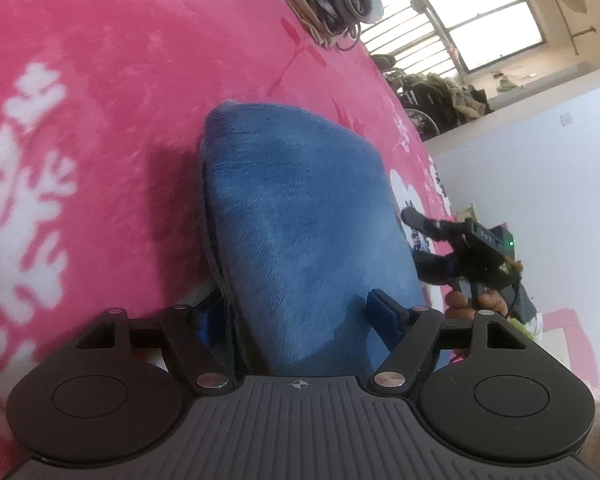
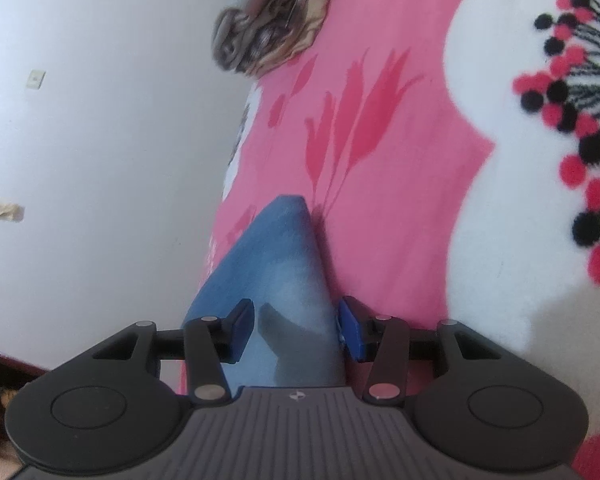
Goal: Fold clothes
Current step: 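Grasp and lift the folded jeans with both tools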
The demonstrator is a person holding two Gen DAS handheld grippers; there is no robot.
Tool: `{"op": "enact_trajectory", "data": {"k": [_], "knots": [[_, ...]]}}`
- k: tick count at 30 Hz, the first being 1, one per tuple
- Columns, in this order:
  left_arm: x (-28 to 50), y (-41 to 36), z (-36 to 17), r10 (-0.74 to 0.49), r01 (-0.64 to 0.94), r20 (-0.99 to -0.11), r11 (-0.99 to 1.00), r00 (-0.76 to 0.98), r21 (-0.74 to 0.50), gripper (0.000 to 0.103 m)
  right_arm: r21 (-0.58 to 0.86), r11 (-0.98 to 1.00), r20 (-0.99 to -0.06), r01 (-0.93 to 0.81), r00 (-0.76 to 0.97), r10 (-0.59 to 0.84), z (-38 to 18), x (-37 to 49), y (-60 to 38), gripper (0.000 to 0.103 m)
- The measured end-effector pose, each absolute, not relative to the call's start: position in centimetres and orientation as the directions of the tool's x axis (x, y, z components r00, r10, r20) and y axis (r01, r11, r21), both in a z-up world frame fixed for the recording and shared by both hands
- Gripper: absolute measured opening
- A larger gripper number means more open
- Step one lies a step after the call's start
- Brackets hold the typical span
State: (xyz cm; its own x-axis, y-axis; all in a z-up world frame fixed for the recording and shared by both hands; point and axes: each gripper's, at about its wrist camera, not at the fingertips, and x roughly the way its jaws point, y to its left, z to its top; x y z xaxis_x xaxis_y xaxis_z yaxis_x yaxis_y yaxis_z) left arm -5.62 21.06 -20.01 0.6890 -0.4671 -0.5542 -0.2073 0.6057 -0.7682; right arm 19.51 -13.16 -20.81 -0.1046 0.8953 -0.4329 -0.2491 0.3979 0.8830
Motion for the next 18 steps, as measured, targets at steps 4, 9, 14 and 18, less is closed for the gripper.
{"op": "enact_trajectory", "data": {"k": [4, 9, 14, 18], "knots": [[-4.3, 20.7, -20.0, -0.475, -0.187, -0.553, 0.619, 0.685, -0.763, 0.082, 0.875, 0.39, -0.455, -0.288, -0.21, 0.865, -20.4, 18.7, -12.5, 0.049], [-4.1, 20.8, -20.1, -0.486, -0.179, -0.548, 0.615, 0.68, -0.768, 0.082, 0.881, 0.374, -0.453, -0.29, -0.289, 0.843, -20.4, 18.1, -11.9, 0.049], [-3.5, 20.4, -20.2, -0.491, -0.175, -0.551, 0.619, 0.674, -0.766, 0.083, 0.893, 0.352, -0.438, -0.281, -0.356, 0.826, -20.7, 17.8, -11.2, 0.048], [-2.8, 19.9, -20.1, -0.493, -0.174, -0.553, 0.621, 0.672, -0.764, 0.09, 0.911, 0.314, -0.396, -0.267, -0.356, 0.846, -20.9, 17.4, -10.1, 0.047]]}}
